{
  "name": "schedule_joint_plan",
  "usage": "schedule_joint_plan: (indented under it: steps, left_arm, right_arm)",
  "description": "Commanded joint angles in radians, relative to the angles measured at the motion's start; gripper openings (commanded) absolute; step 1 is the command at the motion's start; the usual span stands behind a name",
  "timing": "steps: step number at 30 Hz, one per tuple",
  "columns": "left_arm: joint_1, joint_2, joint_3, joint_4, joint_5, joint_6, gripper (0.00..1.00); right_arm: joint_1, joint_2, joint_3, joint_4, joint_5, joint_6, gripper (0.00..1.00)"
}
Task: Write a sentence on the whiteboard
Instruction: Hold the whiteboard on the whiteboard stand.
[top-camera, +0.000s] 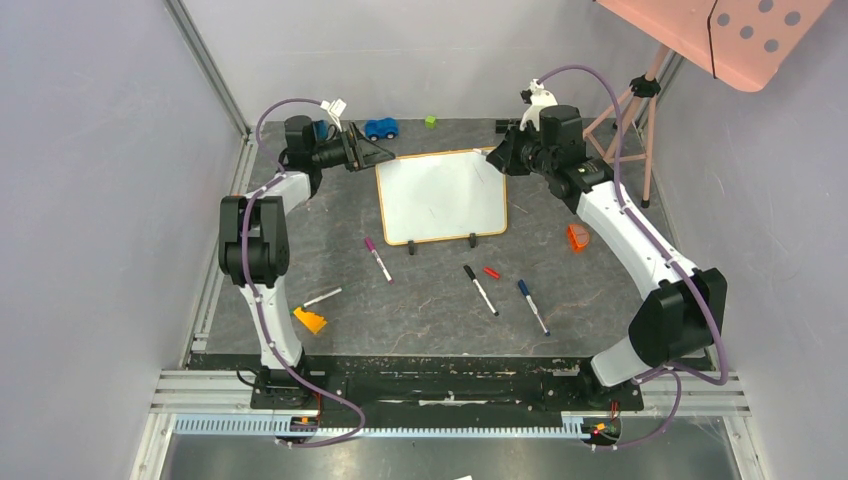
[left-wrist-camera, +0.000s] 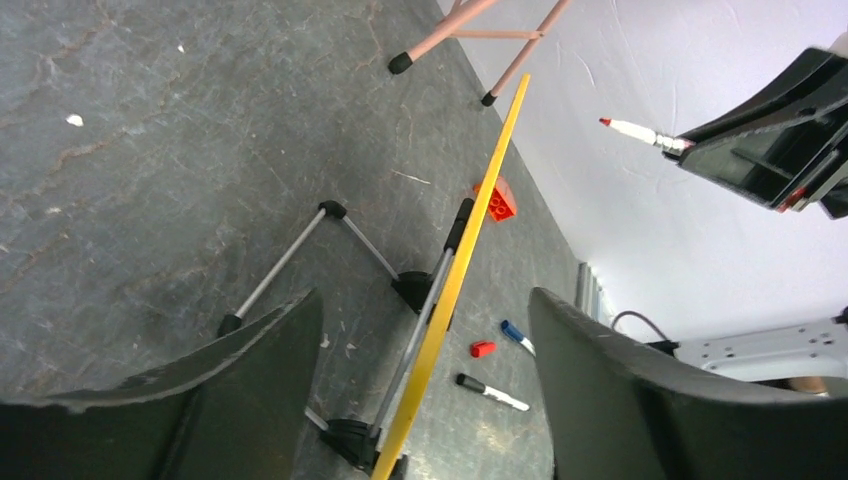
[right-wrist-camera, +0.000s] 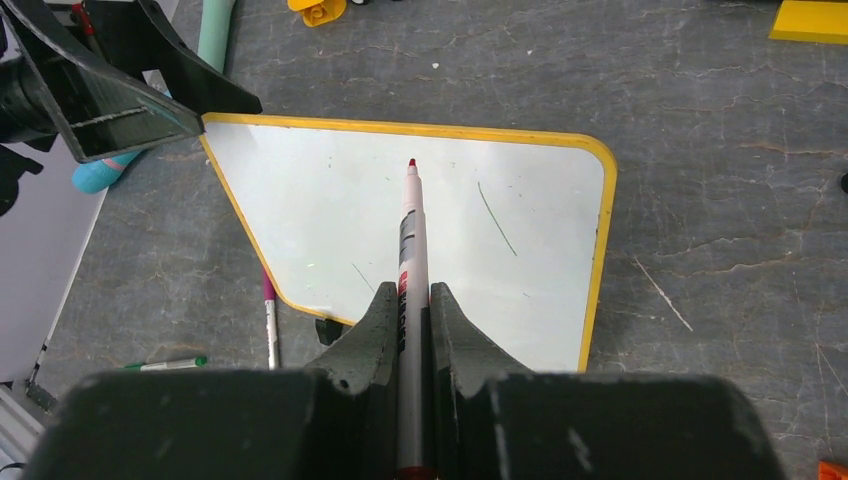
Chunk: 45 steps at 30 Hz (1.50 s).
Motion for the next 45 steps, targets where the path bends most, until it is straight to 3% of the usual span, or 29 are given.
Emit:
schedule_joint_plan:
  steps: [1, 8, 14, 17, 26, 33, 45]
  left_arm:
    - [0.010, -0.007, -0.060, 0.239, 0.035, -0.025, 0.71]
    - [0.017, 0.019, -0.079, 0.390, 0.073, -0.107, 0.63]
    - [0.023, 0.109, -0.089, 0.928, 0.093, -0.459, 0.56]
    - [0.023, 0.167, -0.053, 1.090, 0.114, -0.627, 0.55]
    - [0.026, 0.143, -0.118, 1.081, 0.121, -0.586, 0.56]
    - [0.026, 0.090, -0.197, 0.977, 0.139, -0.460, 0.51]
    - [0.065, 0.035, -0.361, 1.030, 0.150, -0.433, 0.57]
  right_arm:
    - [0.003, -0.036, 0.010, 0.047, -0.015, 0.009, 0.00]
    - [0.003, -0.029, 0.012, 0.054, -0.018, 0.013, 0.00]
    - [0.003, -0.031, 0.006, 0.053, -0.019, 0.008, 0.00]
    - [0.003, -0.033, 0.001, 0.055, -0.021, 0.006, 0.00]
    - [0.003, -0.045, -0.006, 0.055, -0.025, -0.004, 0.00]
    - [0.003, -0.059, -0.022, 0.056, -0.024, -0.005, 0.00]
    - [0.003, -0.089, -0.068, 0.071, -0.017, 0.003, 0.00]
